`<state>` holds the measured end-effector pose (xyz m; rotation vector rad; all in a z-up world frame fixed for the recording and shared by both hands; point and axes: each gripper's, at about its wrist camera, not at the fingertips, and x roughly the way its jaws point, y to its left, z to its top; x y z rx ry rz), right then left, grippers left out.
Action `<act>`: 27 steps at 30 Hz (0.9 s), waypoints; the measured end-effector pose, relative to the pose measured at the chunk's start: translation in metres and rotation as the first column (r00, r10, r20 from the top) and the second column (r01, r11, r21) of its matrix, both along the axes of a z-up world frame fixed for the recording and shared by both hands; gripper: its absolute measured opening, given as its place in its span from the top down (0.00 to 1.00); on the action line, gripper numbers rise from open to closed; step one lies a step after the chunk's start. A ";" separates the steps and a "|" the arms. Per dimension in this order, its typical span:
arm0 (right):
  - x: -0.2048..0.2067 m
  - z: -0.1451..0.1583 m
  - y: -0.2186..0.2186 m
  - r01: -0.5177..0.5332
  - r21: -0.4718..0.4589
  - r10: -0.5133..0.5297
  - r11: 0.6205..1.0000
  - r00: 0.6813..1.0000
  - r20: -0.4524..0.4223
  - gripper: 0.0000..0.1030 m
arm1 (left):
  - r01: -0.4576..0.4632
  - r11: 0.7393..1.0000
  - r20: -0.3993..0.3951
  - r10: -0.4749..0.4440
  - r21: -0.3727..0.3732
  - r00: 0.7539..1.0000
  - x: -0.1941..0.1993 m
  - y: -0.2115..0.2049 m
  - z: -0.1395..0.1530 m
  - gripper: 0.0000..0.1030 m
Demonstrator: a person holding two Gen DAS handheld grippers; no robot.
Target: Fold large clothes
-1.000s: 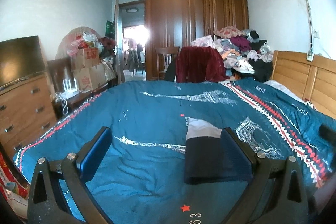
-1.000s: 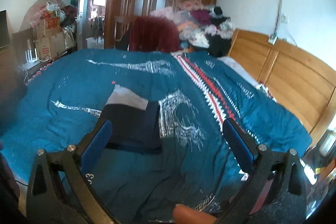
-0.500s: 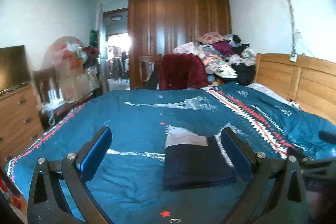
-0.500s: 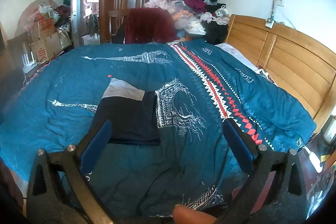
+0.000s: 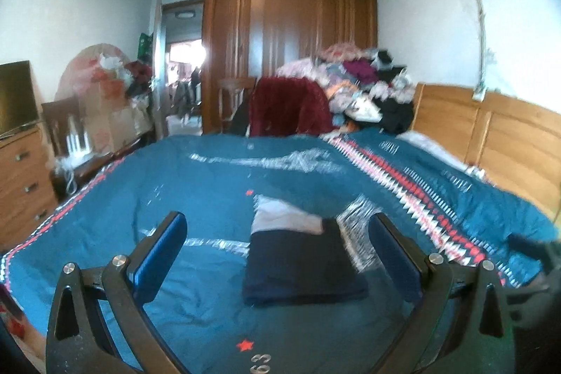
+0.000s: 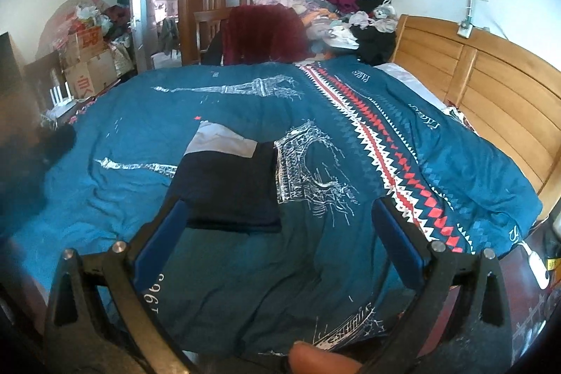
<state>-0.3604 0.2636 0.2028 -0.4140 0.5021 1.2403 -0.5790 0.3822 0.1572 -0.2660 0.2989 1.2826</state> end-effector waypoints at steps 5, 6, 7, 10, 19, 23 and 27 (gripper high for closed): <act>-0.007 -0.006 0.005 -0.028 -0.021 0.028 0.999 1.000 -0.014 0.00 | -0.082 0.994 -0.022 0.081 -0.077 0.996 -0.016 0.020 -0.021 0.00; -0.008 -0.006 0.006 -0.031 -0.022 0.030 0.999 0.999 -0.014 0.00 | -0.095 0.992 -0.025 0.093 -0.087 0.995 -0.019 0.026 -0.023 0.00; -0.009 -0.006 0.006 -0.033 -0.022 0.033 0.999 0.999 -0.015 0.00 | -0.104 0.990 -0.027 0.102 -0.095 0.994 -0.022 0.030 -0.026 0.00; -0.012 -0.006 0.008 -0.040 -0.022 0.040 0.999 0.999 -0.017 0.00 | -0.123 0.986 -0.028 0.121 -0.112 0.992 -0.030 0.035 -0.032 0.00; -0.023 -0.006 0.012 -0.053 -0.028 0.052 0.998 0.999 -0.007 0.00 | -0.160 0.982 -0.060 0.154 -0.101 0.986 -0.038 0.036 -0.038 0.00; -0.024 -0.005 0.013 -0.057 -0.031 0.057 0.998 0.998 -0.008 0.00 | -0.177 0.979 -0.063 0.171 -0.100 0.983 -0.042 0.038 -0.040 0.00; -0.028 -0.005 0.015 -0.064 -0.032 0.064 0.997 0.998 -0.003 0.00 | -0.189 0.977 -0.067 0.183 -0.096 0.981 -0.046 0.038 -0.041 0.00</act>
